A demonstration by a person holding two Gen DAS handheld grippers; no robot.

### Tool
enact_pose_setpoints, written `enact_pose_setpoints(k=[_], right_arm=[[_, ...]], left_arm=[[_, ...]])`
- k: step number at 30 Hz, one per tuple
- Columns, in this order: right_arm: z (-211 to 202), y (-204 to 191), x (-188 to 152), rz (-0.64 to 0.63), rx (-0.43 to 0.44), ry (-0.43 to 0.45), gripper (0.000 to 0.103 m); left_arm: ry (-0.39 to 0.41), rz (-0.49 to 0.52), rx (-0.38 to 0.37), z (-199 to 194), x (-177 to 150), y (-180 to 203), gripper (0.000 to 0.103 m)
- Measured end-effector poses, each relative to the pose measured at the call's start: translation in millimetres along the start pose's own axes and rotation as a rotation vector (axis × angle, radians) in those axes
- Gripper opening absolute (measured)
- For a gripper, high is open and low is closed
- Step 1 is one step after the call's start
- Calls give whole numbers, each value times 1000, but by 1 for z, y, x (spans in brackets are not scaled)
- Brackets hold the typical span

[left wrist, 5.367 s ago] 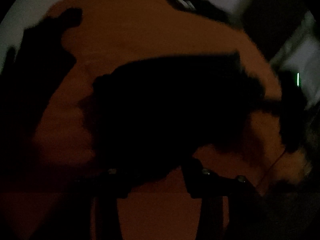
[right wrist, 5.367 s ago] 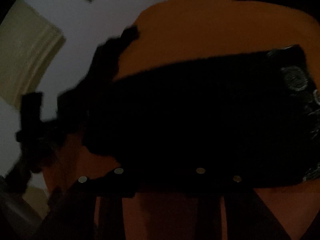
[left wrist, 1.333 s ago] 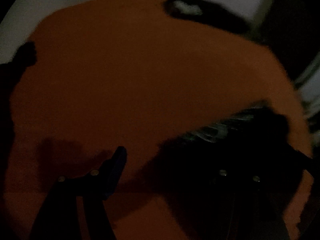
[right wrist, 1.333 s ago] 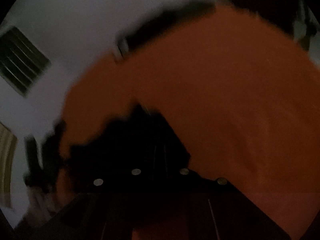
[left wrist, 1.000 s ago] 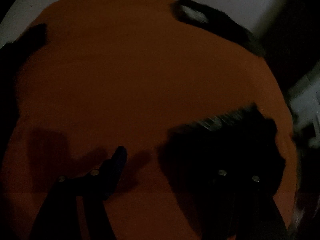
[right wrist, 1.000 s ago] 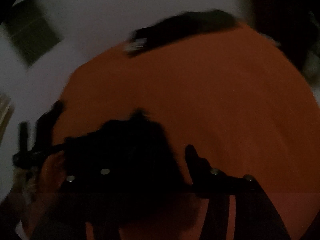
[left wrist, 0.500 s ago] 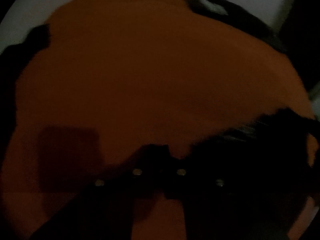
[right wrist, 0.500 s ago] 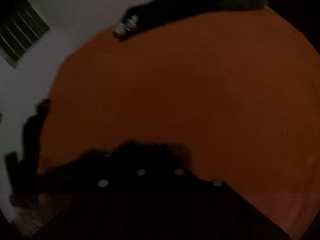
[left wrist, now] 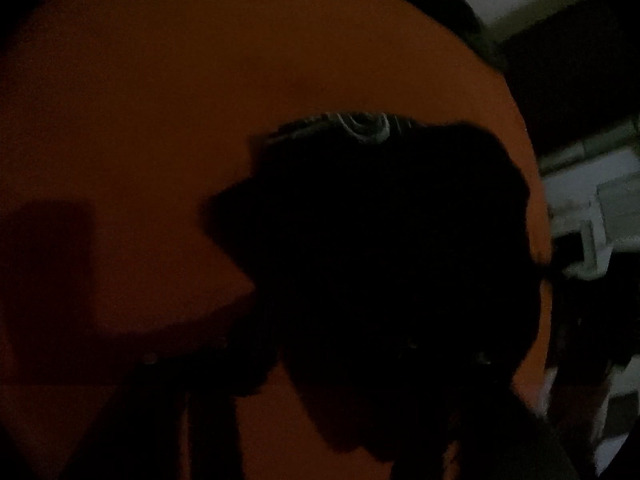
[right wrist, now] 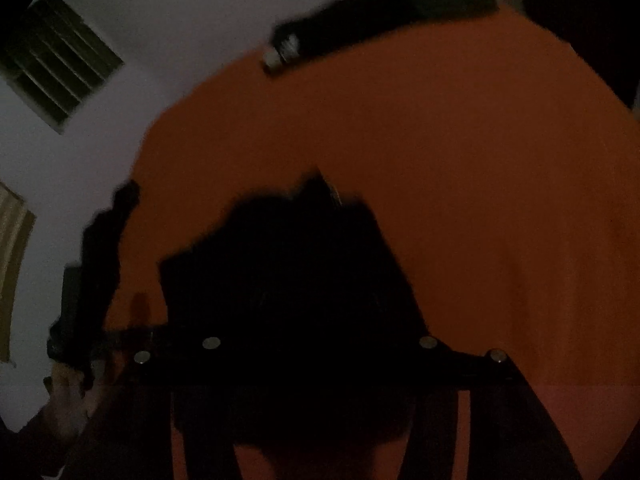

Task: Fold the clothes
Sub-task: 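Lift the folded bundle with the right gripper while the left gripper pushes it together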

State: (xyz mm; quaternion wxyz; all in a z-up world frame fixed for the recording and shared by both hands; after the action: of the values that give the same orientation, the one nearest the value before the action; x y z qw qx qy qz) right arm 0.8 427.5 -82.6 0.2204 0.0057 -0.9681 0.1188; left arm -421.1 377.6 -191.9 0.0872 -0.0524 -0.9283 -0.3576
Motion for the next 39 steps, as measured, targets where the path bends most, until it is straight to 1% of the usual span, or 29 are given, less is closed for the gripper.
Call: enact_pose_setpoints(k=[2,3,4,6,7,9,10,11,12,13,14,15,17,18,20,21,23,24,25,27,28,29,30,31,33,34,36,38,39], right_arm=[[18,-4,-2,-36,-43,-1,38],[22,-2,-2,-50,-59,11,29],[20,2,-2,-50,-58,22,26],[21,7,0,-45,-41,26,20],[24,4,0,-63,-48,29,17],[23,3,0,-86,-62,32,14],[20,6,-1,-69,-51,31,14],[16,9,-1,-52,-39,29,14],[12,11,-2,-35,-28,28,14],[10,9,-1,-19,-13,29,14],[6,8,0,-3,4,36,14],[-1,12,-2,10,10,44,14],[-15,18,-9,18,7,51,14],[-21,19,-14,11,6,53,15],[-25,18,-21,-10,-15,54,15],[-24,15,-23,-32,-26,61,15],[-25,-5,-24,-106,-38,76,15],[-21,-14,-27,-152,-23,73,15],[-15,-24,-29,-192,3,68,15],[3,-42,-29,-258,36,58,15],[15,-43,-24,-255,26,52,14],[20,-40,-21,-240,24,42,10],[26,-35,-17,-216,15,34,0],[30,-28,-12,-190,1,34,0],[32,-18,-6,-159,-25,44,0],[32,-12,-4,-146,-49,47,0],[34,1,-1,-119,-93,44,0],[36,12,-2,-90,-93,19,0],[32,17,-3,-70,-77,11,0]], left_arm=[[40,-38,-16,-9,7,4,5],[53,-45,-21,-13,9,6,3],[55,-24,-10,-17,13,4,2],[59,42,59,-22,32,-15,3],[58,46,82,-26,38,-23,5],[42,-40,88,-35,40,-39,5],[39,-51,84,-40,36,-39,10],[46,-8,70,-46,23,-28,13],[49,55,69,-50,8,-13,24],[42,158,103,-48,-12,8,36],[29,272,154,-41,-33,30,40],[14,381,200,-33,-52,49,42],[-12,586,269,-11,-85,78,42],[-6,679,299,4,-97,96,42],[34,759,387,26,-107,115,42],[63,763,426,34,-107,119,41],[117,780,503,52,-105,129,38],[128,807,540,59,-105,127,31],[131,833,570,53,-113,112,22],[147,877,627,46,-125,95,12],[163,891,652,39,-131,89,10],[191,892,670,21,-140,83,9],[210,885,677,1,-150,78,9],[216,864,667,-16,-159,73,9],[222,823,666,-26,-167,63,7],[215,806,672,-30,-171,56,6],[174,783,677,-27,-173,45,6],[153,775,654,-33,-179,37,6],[162,797,659,-37,-183,36,6]])
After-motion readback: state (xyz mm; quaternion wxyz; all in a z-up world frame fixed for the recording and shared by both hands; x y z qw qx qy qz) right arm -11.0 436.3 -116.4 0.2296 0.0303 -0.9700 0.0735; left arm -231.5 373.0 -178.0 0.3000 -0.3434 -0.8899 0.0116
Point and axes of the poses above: each gripper's, at about its wrist camera, not at the fingertips, and z roughly the way its jaws point, y to its right, x to its top, the point moved 2 cm from there along z, roughly the way its jaws point, and after that the axes turned 14 degrees about -x, right-handed, at the moved point
